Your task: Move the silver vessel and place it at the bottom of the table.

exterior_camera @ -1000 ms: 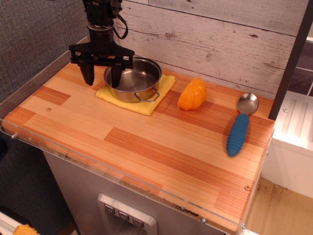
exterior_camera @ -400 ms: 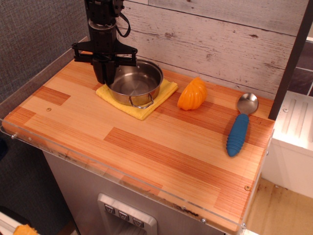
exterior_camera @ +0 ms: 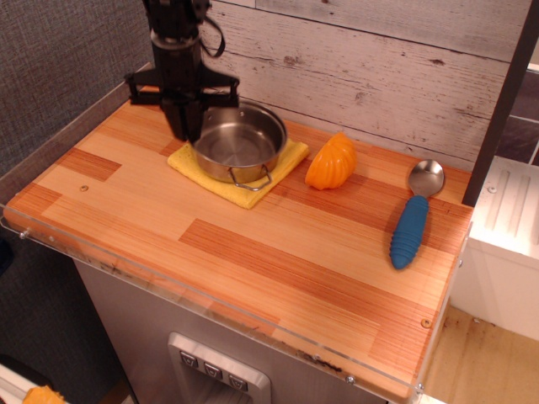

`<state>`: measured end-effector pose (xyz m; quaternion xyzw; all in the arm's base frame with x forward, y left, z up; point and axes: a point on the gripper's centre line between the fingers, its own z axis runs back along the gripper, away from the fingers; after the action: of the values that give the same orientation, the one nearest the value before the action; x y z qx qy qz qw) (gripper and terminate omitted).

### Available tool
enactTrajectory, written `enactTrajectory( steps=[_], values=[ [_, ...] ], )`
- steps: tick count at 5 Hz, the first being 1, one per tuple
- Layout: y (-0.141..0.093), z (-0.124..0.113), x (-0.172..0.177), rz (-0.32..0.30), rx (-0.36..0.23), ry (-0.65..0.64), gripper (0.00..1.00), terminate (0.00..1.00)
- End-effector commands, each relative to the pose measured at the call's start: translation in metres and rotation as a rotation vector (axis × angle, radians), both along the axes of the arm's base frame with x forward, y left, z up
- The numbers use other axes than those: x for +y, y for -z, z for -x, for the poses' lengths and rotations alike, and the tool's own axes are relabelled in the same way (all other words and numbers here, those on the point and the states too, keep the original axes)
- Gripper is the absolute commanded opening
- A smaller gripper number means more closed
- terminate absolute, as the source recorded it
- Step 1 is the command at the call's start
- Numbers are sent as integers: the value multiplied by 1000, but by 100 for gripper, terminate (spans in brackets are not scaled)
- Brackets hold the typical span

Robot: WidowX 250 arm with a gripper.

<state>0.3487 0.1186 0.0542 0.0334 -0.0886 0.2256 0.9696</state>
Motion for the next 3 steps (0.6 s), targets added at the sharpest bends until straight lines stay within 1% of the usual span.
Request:
enactTrajectory(
  steps=[1,2,3],
  values=[
    [-69,-3,3,66,-271,-95,0,0],
    [-88,12,-17,57,-304,-66,0,0],
    [-97,34,-43,85,-304,-25,0,0]
  ],
)
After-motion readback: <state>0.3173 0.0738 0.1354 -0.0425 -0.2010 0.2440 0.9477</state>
